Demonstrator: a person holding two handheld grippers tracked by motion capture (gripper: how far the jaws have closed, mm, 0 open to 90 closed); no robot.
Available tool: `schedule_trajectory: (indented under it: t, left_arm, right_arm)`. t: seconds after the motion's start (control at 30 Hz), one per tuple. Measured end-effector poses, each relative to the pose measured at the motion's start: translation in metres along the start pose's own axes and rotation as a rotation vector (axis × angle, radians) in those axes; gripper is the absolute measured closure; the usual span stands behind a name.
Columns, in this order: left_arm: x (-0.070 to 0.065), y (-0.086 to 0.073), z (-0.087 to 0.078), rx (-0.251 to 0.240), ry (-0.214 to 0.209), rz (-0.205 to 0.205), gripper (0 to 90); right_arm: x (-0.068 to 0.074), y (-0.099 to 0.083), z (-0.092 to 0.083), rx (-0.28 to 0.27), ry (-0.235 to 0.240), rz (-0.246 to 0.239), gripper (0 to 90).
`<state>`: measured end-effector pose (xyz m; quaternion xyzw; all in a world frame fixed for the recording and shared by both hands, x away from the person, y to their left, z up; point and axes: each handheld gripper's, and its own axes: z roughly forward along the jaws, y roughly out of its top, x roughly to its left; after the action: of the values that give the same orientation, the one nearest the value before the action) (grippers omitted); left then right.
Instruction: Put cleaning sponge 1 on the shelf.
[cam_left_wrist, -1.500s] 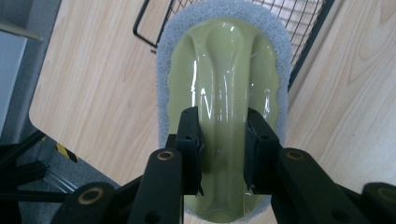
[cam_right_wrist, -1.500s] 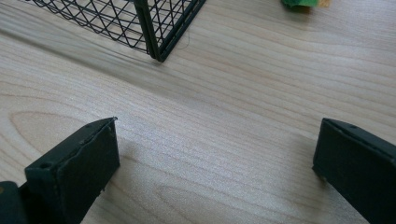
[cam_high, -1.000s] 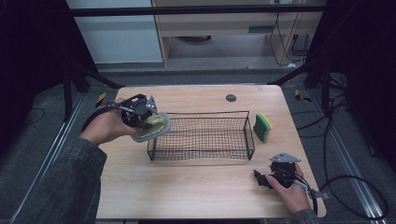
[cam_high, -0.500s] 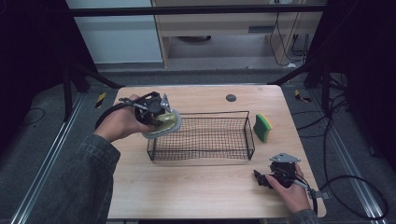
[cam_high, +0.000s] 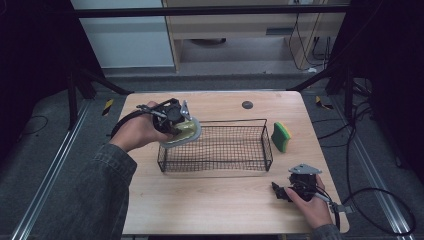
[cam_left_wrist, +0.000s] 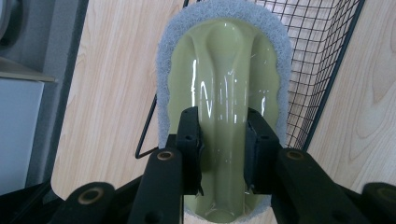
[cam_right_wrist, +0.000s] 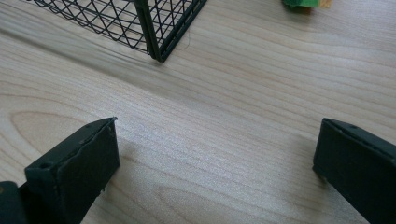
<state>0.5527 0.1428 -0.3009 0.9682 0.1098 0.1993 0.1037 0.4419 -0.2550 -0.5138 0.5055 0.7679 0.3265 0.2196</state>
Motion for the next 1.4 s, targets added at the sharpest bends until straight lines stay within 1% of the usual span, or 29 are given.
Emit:
schedule_trajectory:
  t: [0.03, 0.13, 0.17, 0.23, 0.3, 0.47, 0.53, 0.57, 0.67, 0.77, 0.83, 0.87, 0.9, 1.0, 1.1, 1.27, 1.3, 1.4]
  left_arm:
    - [0.0, 0.002, 0.0, -0.001, 0.004, 0.011, 70.7]
    - [-0.001, 0.004, 0.001, -0.004, 0.009, 0.013, 70.7]
    - [-0.001, 0.005, 0.001, -0.006, 0.012, 0.006, 70.7]
    - [-0.002, 0.005, 0.002, -0.005, 0.013, 0.005, 70.7]
    - [-0.003, 0.007, 0.003, 0.0, 0.022, 0.02, 70.7]
    - [-0.004, 0.008, 0.005, -0.002, 0.031, 0.022, 70.7]
    - [-0.005, 0.008, 0.008, 0.002, 0.036, 0.018, 70.7]
    - [-0.006, 0.008, 0.011, 0.004, 0.039, 0.024, 70.7]
    - [-0.007, 0.006, 0.014, 0.003, 0.034, 0.018, 70.7]
    - [-0.009, 0.004, 0.02, 0.013, 0.035, 0.034, 70.7]
    - [-0.011, 0.002, 0.024, 0.015, 0.027, 0.026, 70.6]
    - [-0.011, 0.002, 0.026, 0.017, 0.028, 0.035, 70.7]
    - [-0.012, 0.002, 0.029, 0.013, 0.022, 0.033, 70.6]
    - [-0.013, 0.001, 0.032, 0.012, 0.02, 0.031, 70.6]
    - [-0.013, 0.0, 0.035, 0.016, 0.014, 0.021, 70.6]
    - [-0.013, -0.002, 0.04, 0.017, 0.006, 0.027, 70.6]
    - [-0.014, -0.003, 0.042, 0.018, 0.0, 0.02, 70.6]
    - [-0.013, -0.004, 0.044, 0.016, 0.0, 0.023, 70.6]
  right_arm:
    - [0.0, 0.0, 0.0, 0.0, 0.0, 0.0, 0.5]
    - [0.0, 0.0, 0.0, 0.0, 0.0, 0.0, 0.5]
    - [0.0, 0.0, 0.0, 0.0, 0.0, 0.0, 0.5]
    - [0.0, 0.0, 0.0, 0.0, 0.0, 0.0, 0.5]
    - [0.0, 0.0, 0.0, 0.0, 0.0, 0.0, 0.5]
    - [0.0, 0.0, 0.0, 0.0, 0.0, 0.0, 0.5]
    - [0.0, 0.0, 0.0, 0.0, 0.0, 0.0, 0.5]
    - [0.0, 0.0, 0.0, 0.0, 0.0, 0.001, 0.5]
    - [0.0, 0.0, 0.0, 0.0, 0.0, 0.001, 0.5]
    - [0.0, 0.0, 0.0, 0.0, 0.0, 0.001, 0.5]
    - [0.0, 0.0, 0.0, 0.0, 0.0, 0.0, 0.5]
    - [0.0, 0.0, 0.0, 0.0, 0.0, 0.001, 0.5]
    - [0.0, 0.0, 0.0, 0.0, 0.0, 0.0, 0.5]
    - [0.0, 0.0, 0.0, 0.0, 0.0, 0.001, 0.5]
    - [0.0, 0.0, 0.0, 0.0, 0.0, 0.001, 0.5]
    - [0.0, 0.0, 0.0, 0.0, 0.0, 0.001, 0.5]
    - [0.0, 0.0, 0.0, 0.0, 0.0, 0.003, 0.5]
    - [0.0, 0.0, 0.0, 0.002, 0.0, 0.003, 0.5]
